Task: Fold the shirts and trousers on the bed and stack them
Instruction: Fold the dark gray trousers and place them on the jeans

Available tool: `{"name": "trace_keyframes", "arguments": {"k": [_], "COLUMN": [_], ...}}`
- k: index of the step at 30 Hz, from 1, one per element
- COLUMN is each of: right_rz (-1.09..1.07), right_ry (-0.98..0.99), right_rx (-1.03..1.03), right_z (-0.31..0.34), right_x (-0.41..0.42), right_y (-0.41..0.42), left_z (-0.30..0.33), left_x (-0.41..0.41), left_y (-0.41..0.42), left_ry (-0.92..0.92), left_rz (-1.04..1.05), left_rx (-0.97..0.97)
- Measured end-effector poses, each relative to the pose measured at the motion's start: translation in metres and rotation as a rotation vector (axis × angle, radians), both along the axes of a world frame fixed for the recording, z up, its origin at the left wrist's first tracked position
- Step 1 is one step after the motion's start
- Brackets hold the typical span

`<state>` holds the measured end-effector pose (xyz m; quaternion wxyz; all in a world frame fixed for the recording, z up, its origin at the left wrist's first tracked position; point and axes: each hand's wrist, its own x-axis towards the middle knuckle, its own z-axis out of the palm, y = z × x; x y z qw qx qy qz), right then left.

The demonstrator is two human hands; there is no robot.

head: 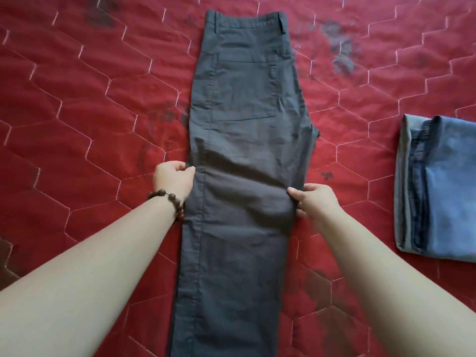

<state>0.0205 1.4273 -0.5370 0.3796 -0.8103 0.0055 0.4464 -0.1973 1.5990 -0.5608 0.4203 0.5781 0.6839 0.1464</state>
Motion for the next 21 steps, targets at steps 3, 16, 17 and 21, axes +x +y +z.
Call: {"name": "trace_keyframes", "arguments": {"k": [3,16,17,21], "right_rz": [-0.112,-0.263,-0.262,0.016], "right_ry": [0.095,0.072,0.051,-0.607], "right_rx": [0.081,0.22,0.188,-0.169], "right_z": [0.004,0.009,0.011,0.018], "right_x": [0.016,0.064,0.068,0.082], "right_y": [0.016,0.062,0.067,0.086], "left_z": [0.004,-0.006,-0.003,0.01], "left_x": [0.009,0.048,0.05,0.069], "left_y": [0.012,0.073,0.076,0.096], "left_ry": [-0.149,-0.278,-0.284,-0.25], "left_rz": [0.031,0.174,0.151,0.05], "left_rx": [-0.082,-0.169,-0.17,-0.107]}}
